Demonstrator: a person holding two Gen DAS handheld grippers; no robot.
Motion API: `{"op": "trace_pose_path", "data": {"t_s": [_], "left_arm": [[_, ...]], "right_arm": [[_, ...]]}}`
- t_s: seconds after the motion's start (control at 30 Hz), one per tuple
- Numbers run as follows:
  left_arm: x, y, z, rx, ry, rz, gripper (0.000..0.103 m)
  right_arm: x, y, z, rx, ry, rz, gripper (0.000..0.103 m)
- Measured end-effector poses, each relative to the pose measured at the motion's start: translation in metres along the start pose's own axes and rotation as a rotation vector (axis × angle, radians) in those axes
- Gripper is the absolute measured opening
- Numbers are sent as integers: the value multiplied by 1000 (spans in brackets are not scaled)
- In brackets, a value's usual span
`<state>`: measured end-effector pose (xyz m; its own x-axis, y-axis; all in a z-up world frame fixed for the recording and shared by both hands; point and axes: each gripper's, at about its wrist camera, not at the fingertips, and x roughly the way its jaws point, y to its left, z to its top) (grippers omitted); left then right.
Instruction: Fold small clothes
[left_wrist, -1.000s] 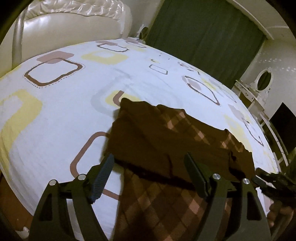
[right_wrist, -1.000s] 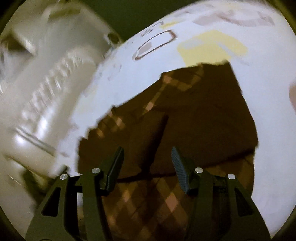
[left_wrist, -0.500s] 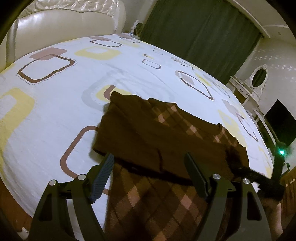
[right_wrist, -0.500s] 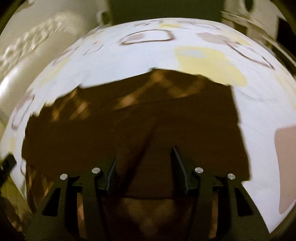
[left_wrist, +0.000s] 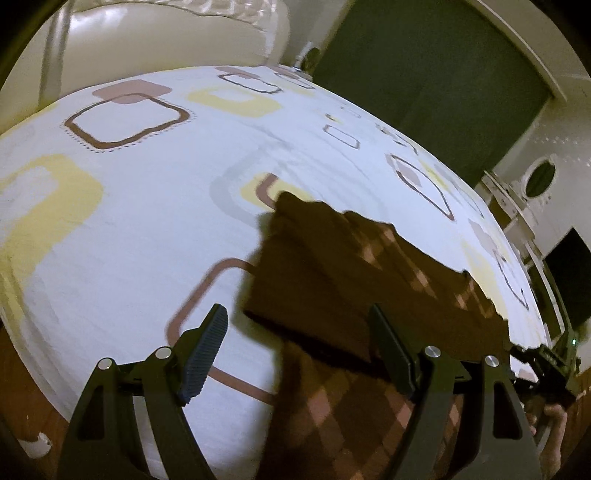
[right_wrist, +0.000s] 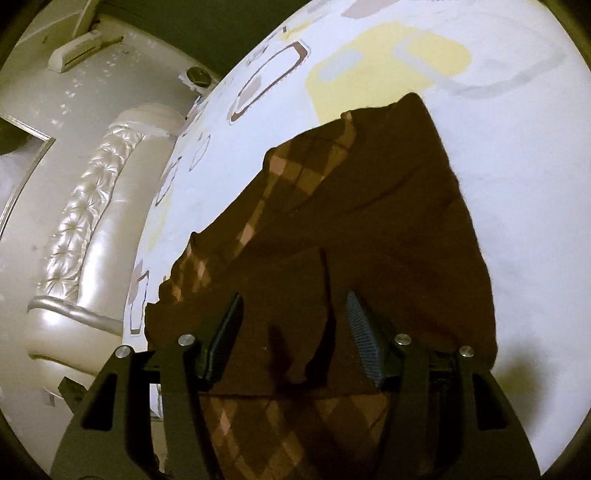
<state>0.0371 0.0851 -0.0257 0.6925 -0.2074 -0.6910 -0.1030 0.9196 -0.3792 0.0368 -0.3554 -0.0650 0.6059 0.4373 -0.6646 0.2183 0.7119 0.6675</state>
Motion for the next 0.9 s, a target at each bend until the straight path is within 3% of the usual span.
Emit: {"op": "trace_pose_path", "data": {"t_s": [0.13,0.27,0.43,0.73,0.9], "left_arm": [[-1,16,5,-41,-7,17,78],[1,24,5,-61,1,25,78],[3,22,2,-59,12,29,78],[6,15,-1,-37,25,13,78],[8,12,-2,-37,31,6,78]], "right_arm": [[5,0,1,5,35,31,54],[13,1,1,-3,81,46,31],[21,8,0,-49,102,8,12],[-23,31,16,-141,-53,21,9],[-29,-7,23,-68,-53,-19,9]]}}
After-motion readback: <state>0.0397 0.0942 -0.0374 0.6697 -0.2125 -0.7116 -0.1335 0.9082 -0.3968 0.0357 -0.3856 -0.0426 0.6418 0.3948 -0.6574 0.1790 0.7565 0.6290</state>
